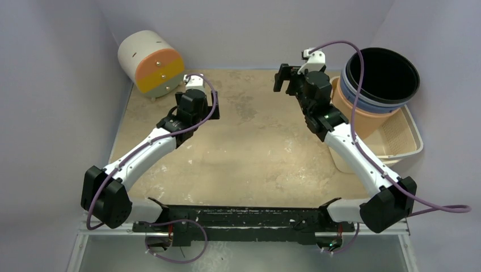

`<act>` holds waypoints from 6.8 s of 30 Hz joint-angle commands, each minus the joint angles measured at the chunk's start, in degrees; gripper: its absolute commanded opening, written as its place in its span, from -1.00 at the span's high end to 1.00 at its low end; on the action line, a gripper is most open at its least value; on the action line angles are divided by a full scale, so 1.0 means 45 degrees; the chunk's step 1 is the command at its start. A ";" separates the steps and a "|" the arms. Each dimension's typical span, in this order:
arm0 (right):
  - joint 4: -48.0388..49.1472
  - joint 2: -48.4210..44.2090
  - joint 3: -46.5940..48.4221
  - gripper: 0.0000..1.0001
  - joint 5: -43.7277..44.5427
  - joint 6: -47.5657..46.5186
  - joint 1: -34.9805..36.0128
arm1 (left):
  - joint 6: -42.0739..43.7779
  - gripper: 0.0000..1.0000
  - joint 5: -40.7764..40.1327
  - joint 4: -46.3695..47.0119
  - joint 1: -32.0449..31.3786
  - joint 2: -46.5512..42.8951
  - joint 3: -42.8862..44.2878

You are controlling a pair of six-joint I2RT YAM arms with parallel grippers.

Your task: Turn the large container upside down

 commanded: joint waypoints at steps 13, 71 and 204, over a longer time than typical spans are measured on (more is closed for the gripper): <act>-0.2256 0.0966 0.3752 -1.00 0.1155 -0.2711 0.0025 | -0.0432 -0.89 -0.0053 0.0195 -0.0067 -0.0411 -0.0085; -0.4761 0.1869 0.4665 -0.04 -0.0197 -0.1149 -0.6564 | -0.0706 -0.89 0.0667 0.0319 -0.0668 -0.0002 -0.0625; 1.5840 0.6562 0.1463 1.00 -0.9025 0.9144 0.3142 | 0.0428 -0.89 -0.3851 -0.4085 -0.0896 -0.4389 0.6735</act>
